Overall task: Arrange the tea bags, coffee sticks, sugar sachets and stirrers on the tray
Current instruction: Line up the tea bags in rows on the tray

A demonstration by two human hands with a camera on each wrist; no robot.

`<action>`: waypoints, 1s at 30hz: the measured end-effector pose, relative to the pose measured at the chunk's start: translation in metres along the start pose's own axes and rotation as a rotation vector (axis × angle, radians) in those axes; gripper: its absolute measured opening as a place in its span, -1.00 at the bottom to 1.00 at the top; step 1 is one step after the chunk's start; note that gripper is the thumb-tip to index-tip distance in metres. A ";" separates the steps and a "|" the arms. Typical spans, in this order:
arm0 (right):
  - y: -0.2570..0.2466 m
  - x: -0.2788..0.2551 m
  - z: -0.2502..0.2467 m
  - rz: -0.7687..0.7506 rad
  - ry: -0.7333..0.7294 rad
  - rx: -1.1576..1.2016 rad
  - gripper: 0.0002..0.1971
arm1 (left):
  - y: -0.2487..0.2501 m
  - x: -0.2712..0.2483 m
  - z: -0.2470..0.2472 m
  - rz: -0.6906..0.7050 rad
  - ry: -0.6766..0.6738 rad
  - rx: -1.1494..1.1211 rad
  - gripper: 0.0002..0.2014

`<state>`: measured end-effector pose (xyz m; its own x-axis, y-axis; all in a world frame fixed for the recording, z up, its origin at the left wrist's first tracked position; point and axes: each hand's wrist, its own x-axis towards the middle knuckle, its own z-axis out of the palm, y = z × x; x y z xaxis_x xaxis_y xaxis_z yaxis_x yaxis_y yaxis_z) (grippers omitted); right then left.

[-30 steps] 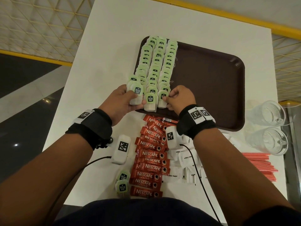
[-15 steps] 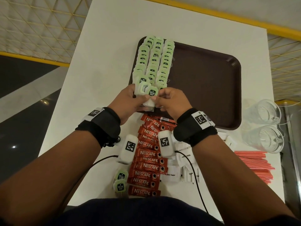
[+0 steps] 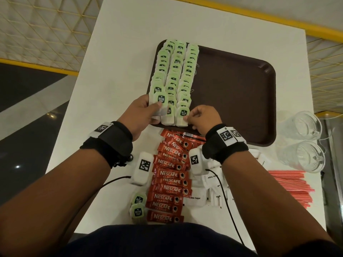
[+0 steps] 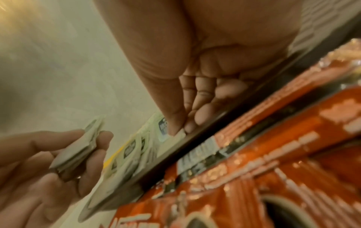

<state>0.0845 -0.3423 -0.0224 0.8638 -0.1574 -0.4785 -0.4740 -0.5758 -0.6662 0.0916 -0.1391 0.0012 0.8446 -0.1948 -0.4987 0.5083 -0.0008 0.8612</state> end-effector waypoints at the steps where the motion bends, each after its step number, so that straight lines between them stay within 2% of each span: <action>1: 0.000 0.001 0.001 0.001 0.009 -0.022 -0.82 | 0.000 0.000 0.000 0.008 0.001 0.017 -0.77; 4: 0.003 0.000 0.001 -0.010 0.063 -0.075 -0.77 | 0.000 -0.001 0.000 0.023 -0.016 0.056 -0.81; 7: -0.005 -0.008 -0.002 -0.097 0.134 -0.029 -0.72 | -0.002 -0.001 0.001 0.042 -0.030 0.112 -0.72; 12: -0.026 -0.024 -0.002 -0.162 -0.097 0.235 -0.74 | -0.004 -0.003 0.012 0.047 -0.075 0.124 -0.65; 16: -0.021 -0.025 -0.003 -0.118 -0.097 0.373 -0.76 | -0.006 -0.004 0.015 0.005 -0.102 0.095 -0.70; 20: -0.006 -0.020 -0.011 -0.088 -0.088 0.236 -0.72 | -0.004 -0.007 0.006 -0.044 -0.041 0.013 -0.79; 25: 0.004 -0.011 -0.010 -0.122 -0.035 0.024 -0.76 | -0.003 -0.010 -0.006 -0.041 0.008 0.001 -0.73; 30: 0.002 -0.012 0.000 -0.168 -0.033 -0.074 -0.60 | -0.003 -0.012 -0.009 -0.056 0.021 -0.010 -0.72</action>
<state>0.0733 -0.3418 -0.0179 0.9232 -0.0285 -0.3832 -0.3084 -0.6497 -0.6948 0.0815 -0.1277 0.0031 0.8182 -0.1741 -0.5480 0.5563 -0.0012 0.8310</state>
